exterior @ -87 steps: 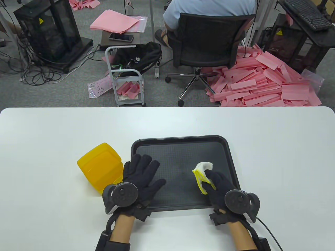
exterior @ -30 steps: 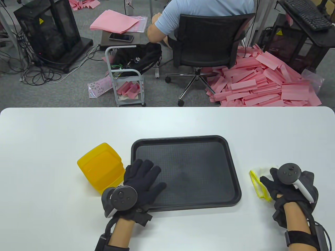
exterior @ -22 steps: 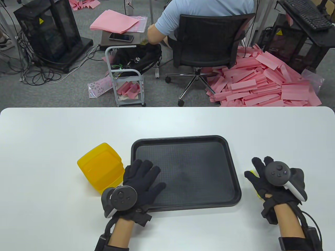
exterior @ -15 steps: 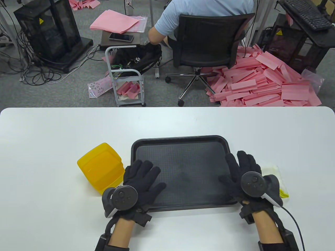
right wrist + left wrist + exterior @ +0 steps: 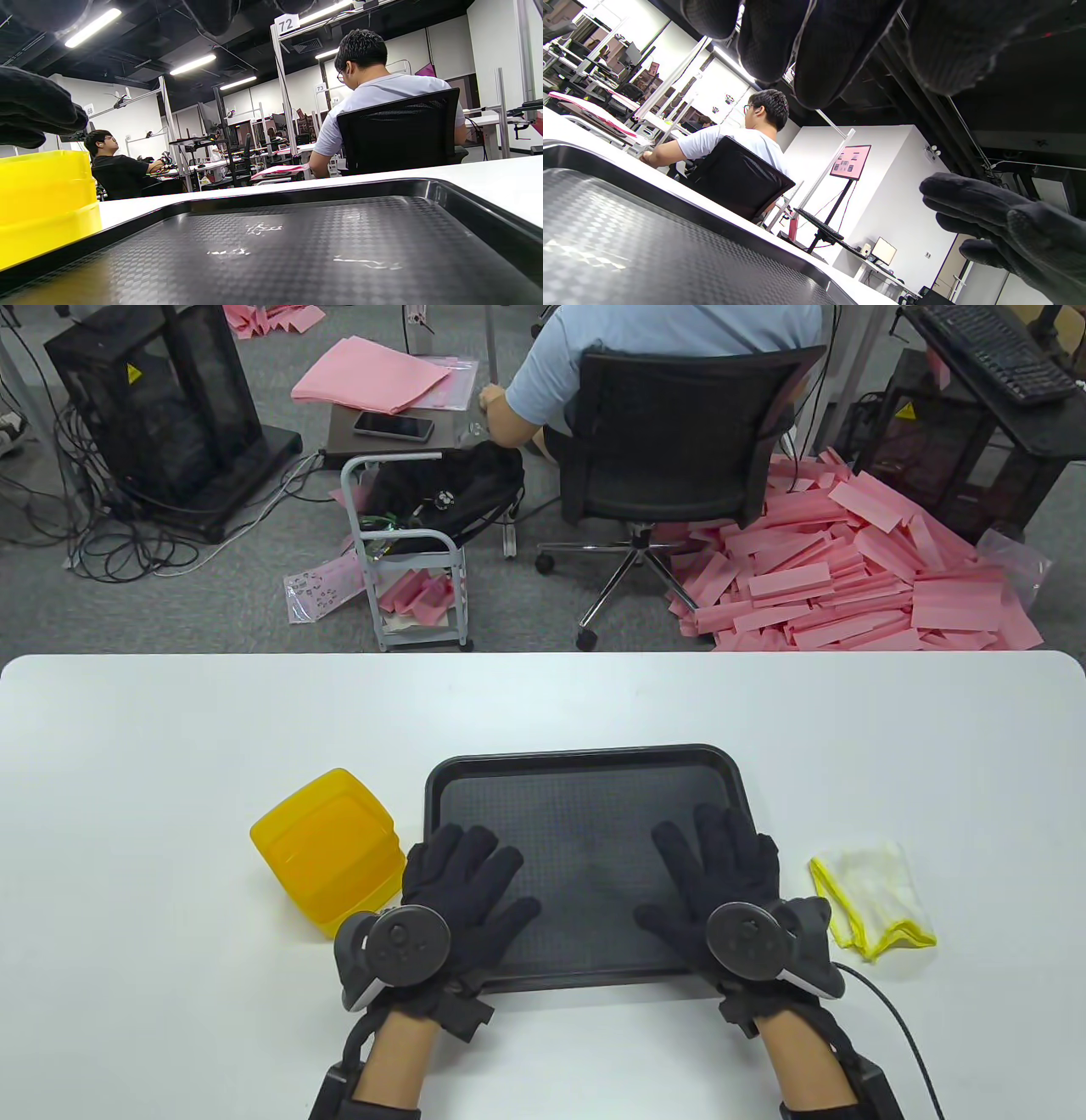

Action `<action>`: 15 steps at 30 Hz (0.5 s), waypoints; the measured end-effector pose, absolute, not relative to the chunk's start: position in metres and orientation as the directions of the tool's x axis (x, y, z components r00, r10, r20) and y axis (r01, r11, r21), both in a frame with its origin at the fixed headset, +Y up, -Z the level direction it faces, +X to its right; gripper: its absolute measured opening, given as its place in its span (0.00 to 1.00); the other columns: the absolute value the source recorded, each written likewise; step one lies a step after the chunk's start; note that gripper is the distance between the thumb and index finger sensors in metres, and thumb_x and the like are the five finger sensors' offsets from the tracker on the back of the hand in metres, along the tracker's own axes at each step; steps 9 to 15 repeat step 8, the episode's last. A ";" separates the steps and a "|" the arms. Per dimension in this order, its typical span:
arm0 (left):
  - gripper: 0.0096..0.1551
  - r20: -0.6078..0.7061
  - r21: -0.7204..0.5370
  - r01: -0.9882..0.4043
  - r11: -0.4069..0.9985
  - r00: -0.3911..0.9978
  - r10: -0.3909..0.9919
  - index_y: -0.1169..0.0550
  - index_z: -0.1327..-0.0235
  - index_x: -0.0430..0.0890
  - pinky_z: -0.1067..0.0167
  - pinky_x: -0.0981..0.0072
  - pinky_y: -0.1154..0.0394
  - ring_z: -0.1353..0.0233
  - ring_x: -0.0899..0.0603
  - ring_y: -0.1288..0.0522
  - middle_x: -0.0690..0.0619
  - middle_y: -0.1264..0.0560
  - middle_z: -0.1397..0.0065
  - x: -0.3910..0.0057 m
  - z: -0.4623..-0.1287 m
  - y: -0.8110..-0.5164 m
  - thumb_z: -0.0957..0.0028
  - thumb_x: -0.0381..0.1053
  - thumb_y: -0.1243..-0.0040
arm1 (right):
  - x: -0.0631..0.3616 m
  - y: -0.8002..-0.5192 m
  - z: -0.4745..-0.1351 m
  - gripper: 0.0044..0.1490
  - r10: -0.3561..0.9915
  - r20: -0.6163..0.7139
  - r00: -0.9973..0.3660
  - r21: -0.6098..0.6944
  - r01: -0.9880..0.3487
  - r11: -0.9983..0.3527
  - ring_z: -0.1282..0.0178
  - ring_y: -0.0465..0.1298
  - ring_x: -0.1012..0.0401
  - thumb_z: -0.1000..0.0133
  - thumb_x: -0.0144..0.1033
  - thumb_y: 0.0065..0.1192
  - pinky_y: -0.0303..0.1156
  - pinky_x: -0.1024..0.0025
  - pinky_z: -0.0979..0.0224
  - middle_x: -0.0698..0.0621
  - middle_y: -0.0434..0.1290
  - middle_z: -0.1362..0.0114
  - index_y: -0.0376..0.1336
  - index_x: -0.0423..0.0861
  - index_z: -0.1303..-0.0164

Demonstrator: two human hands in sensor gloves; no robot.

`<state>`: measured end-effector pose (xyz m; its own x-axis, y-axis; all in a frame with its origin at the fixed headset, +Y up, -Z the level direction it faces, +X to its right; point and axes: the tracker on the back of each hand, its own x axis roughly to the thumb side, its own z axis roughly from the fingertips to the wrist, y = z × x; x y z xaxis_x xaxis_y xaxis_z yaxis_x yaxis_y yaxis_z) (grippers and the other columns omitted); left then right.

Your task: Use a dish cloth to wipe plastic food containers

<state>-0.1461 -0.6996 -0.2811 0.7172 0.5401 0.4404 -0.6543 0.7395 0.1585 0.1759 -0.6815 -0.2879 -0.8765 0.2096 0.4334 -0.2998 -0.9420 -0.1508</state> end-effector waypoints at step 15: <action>0.41 0.443 0.161 -0.645 0.747 0.723 0.529 0.22 0.27 0.56 0.25 0.28 0.51 0.17 0.29 0.43 0.42 0.32 0.18 -0.144 -0.280 -0.699 0.49 0.75 0.46 | 0.177 -0.682 -0.288 0.55 0.221 0.432 -0.875 -0.159 -0.315 -0.936 0.15 0.40 0.33 0.42 0.76 0.43 0.45 0.23 0.24 0.35 0.39 0.09 0.45 0.52 0.10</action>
